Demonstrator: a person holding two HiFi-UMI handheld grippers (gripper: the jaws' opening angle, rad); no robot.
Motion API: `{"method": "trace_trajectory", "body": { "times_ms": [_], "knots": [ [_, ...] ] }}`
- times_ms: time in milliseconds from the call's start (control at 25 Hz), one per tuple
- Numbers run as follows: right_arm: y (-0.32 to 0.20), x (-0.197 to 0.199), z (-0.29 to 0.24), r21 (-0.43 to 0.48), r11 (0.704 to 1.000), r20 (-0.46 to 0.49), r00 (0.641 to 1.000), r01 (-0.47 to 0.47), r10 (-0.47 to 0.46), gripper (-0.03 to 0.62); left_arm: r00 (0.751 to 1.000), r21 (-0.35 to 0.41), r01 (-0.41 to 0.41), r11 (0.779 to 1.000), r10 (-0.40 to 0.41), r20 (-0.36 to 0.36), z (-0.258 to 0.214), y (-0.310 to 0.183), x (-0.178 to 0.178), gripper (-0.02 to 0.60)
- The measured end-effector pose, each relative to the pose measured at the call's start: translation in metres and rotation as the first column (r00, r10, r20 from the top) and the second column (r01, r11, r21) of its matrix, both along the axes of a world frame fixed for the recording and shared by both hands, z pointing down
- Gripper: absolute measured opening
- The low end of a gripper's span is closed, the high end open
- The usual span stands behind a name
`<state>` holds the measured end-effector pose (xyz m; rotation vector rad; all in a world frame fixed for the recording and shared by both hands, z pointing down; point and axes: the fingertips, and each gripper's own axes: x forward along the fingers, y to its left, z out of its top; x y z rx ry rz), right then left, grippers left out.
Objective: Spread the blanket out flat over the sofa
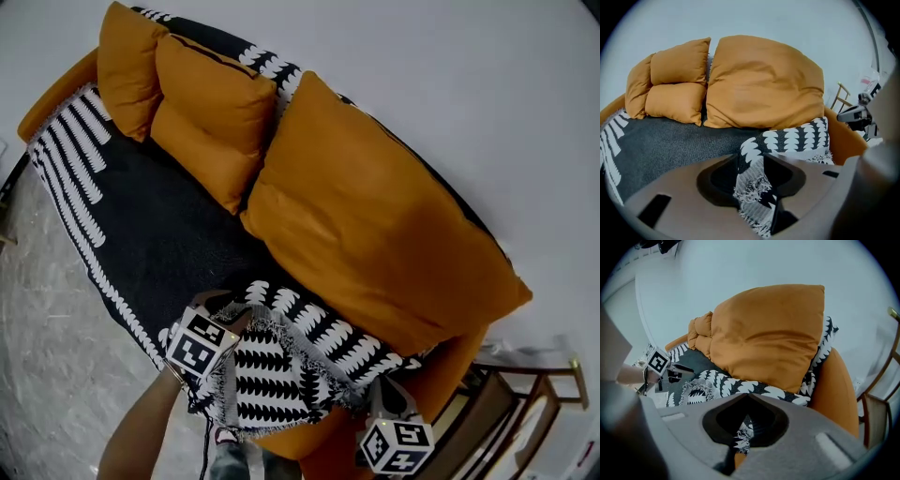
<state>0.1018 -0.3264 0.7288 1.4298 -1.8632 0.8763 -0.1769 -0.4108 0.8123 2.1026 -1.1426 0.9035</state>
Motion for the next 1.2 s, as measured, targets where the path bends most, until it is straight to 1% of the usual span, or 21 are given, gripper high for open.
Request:
{"method": "trace_trajectory", "body": {
  "times_ms": [80, 160, 280, 440, 560, 720, 840, 960, 1120, 1200],
  "knots": [
    [-0.001, -0.002, 0.004, -0.005, 1.0, 0.004, 1.0, 0.0, 0.0, 0.005, 1.0, 0.002, -0.015, 1.0, 0.015, 0.015, 0.007, -0.008, -0.001, 0.172],
    [-0.003, -0.003, 0.008, -0.01, 1.0, 0.009, 1.0, 0.0, 0.0, 0.005, 0.999, -0.012, -0.036, 0.999, 0.036, 0.016, 0.011, -0.013, 0.001, 0.176],
    [-0.006, -0.005, 0.012, -0.016, 1.0, 0.014, 1.0, 0.001, -0.001, 0.005, 0.994, -0.026, -0.103, 0.994, 0.104, 0.031, 0.017, -0.018, 0.008, 0.181],
    [-0.006, -0.005, 0.015, -0.023, 1.0, 0.015, 1.0, 0.005, -0.004, 0.005, 0.987, 0.004, -0.155, 0.988, 0.154, 0.042, 0.015, -0.029, 0.017, 0.183],
    [-0.006, -0.006, 0.016, -0.024, 1.0, 0.022, 1.0, 0.006, -0.005, 0.005, 0.979, 0.004, -0.196, 0.981, 0.195, 0.059, 0.017, -0.034, 0.022, 0.183],
    [-0.007, -0.007, 0.014, -0.023, 1.0, 0.031, 1.0, 0.004, -0.004, 0.005, 0.96, -0.033, -0.263, 0.964, 0.265, 0.091, 0.027, -0.035, 0.025, 0.195],
    [-0.006, -0.005, 0.015, -0.02, 1.0, 0.034, 0.999, 0.008, -0.007, 0.005, 0.957, -0.058, -0.276, 0.959, 0.28, 0.08, 0.034, -0.038, 0.026, 0.204],
    [-0.005, -0.004, 0.016, -0.02, 1.0, 0.038, 0.999, 0.019, -0.018, 0.005, 0.948, -0.072, -0.308, 0.949, 0.313, 0.062, 0.037, -0.041, 0.03, 0.204],
    [0.0, -0.002, 0.017, -0.029, 0.999, 0.042, 0.999, 0.033, -0.032, 0.005, 0.937, -0.131, -0.339, 0.932, 0.347, 0.048, 0.044, -0.035, 0.032, 0.204],
    [0.001, -0.002, 0.016, -0.026, 0.999, 0.042, 0.998, 0.043, -0.042, 0.005, 0.935, -0.155, -0.342, 0.927, 0.352, 0.044, 0.049, -0.033, 0.032, 0.202]
  ]
}}
